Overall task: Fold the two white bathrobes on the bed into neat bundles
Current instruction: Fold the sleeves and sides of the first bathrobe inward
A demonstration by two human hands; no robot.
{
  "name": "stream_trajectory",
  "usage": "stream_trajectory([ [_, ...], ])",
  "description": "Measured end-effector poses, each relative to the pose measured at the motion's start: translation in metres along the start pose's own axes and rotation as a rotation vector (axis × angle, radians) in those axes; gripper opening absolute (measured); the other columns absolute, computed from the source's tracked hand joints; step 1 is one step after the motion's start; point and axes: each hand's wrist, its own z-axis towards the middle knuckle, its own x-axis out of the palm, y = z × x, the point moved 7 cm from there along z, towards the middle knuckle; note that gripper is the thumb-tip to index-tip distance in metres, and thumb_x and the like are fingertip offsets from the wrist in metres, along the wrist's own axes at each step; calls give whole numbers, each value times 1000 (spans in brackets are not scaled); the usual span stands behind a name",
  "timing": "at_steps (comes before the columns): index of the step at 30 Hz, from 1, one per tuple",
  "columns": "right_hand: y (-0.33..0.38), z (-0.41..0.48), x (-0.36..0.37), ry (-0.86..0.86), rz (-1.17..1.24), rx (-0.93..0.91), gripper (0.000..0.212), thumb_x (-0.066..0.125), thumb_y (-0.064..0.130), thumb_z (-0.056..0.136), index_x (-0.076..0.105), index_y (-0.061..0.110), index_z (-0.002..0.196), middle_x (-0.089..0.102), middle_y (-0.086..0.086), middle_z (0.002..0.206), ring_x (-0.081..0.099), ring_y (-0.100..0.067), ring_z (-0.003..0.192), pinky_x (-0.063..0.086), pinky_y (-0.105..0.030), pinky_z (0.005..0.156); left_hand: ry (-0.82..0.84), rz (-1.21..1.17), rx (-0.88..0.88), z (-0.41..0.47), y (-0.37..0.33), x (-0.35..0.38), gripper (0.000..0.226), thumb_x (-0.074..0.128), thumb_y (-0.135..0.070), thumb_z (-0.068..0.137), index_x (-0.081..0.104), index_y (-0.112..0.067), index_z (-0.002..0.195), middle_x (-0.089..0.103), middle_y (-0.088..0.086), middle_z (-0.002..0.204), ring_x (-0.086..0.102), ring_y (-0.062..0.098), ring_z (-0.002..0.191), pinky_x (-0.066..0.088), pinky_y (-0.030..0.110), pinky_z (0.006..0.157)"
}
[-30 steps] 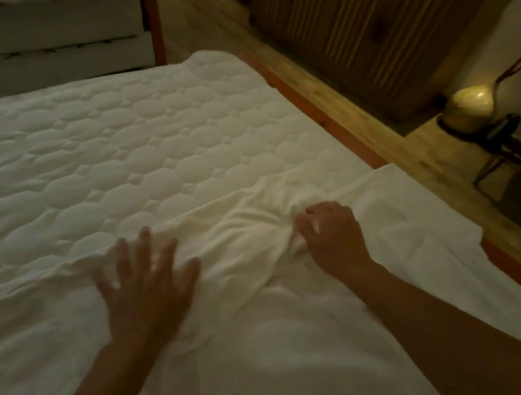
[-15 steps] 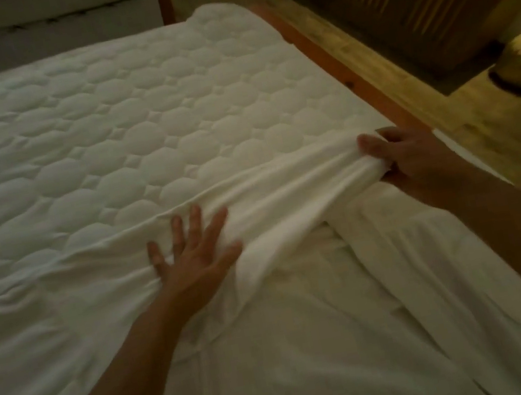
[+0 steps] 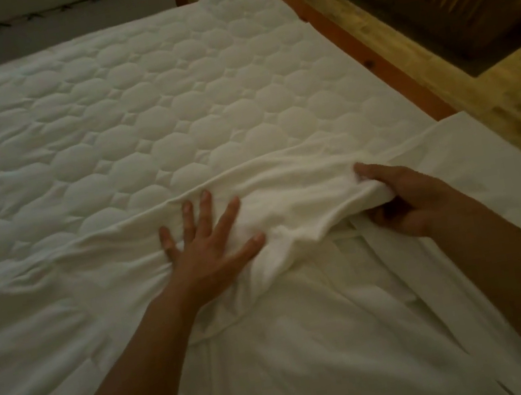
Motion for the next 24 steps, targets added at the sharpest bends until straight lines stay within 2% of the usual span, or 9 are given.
stream_trajectory([
  [3,3,4,9,115,210,-117,33,71,24,90,67,12,121,75,-9,116,72,-28,106,62,-41,85,15,25,-13,2,-2,0,89,19,-99,66,-19,-70,140,-35,-19,160,-32,14,149,-18,63,115],
  [7,-11,9,16,170,385,-97,19,63,16,96,67,10,113,76,-10,110,71,-26,104,62,-43,82,-13,40,-34,2,0,3,94,19,-102,62,-17,-70,142,-35,-20,160,-32,13,149,-17,62,116],
  [9,-10,6,16,189,439,-84,20,61,11,95,66,7,115,74,-14,114,69,-29,107,59,-48,87,-27,39,-34,4,1,1,93,17,-101,61,-15,-70,143,-33,-21,161,-31,13,149,-17,62,116],
  [13,8,-30,36,220,361,-131,21,57,7,98,66,0,116,73,-19,116,69,-31,108,58,-43,92,12,20,-29,2,3,1,95,10,-104,57,-13,-70,143,-33,-21,160,-30,13,150,-18,61,114],
  [17,28,-91,70,221,237,-223,24,59,3,98,66,-5,119,72,-22,115,71,-30,100,61,-38,84,114,-31,9,-5,-9,-23,68,22,-75,94,-2,-55,154,-20,-9,167,-19,23,154,-10,64,118],
  [18,32,-110,82,218,220,-266,24,59,1,97,67,-4,119,72,-21,114,73,-28,96,62,-37,82,128,-156,3,-12,-12,-38,72,17,-78,92,9,-48,157,-7,-4,170,-8,24,156,-6,63,120],
  [20,34,-143,116,229,165,-333,23,59,-1,96,68,3,118,74,-17,112,73,-27,96,62,-36,81,2,-646,-136,-36,-3,-79,103,9,-94,74,39,-36,153,29,-1,164,24,26,153,9,57,123],
  [22,20,-178,161,253,57,-371,30,58,-2,96,66,7,124,72,-15,116,70,-28,105,59,-38,89,-143,-1104,-191,-73,14,-119,93,26,-89,82,54,-26,144,52,-1,150,47,25,139,30,51,119],
  [24,0,-211,208,291,-87,-415,38,58,-1,96,63,10,132,72,-11,118,69,-26,109,56,-37,96,-98,-1349,-178,-108,21,-156,79,43,-77,89,53,-21,143,59,-1,142,57,22,127,45,49,107],
])
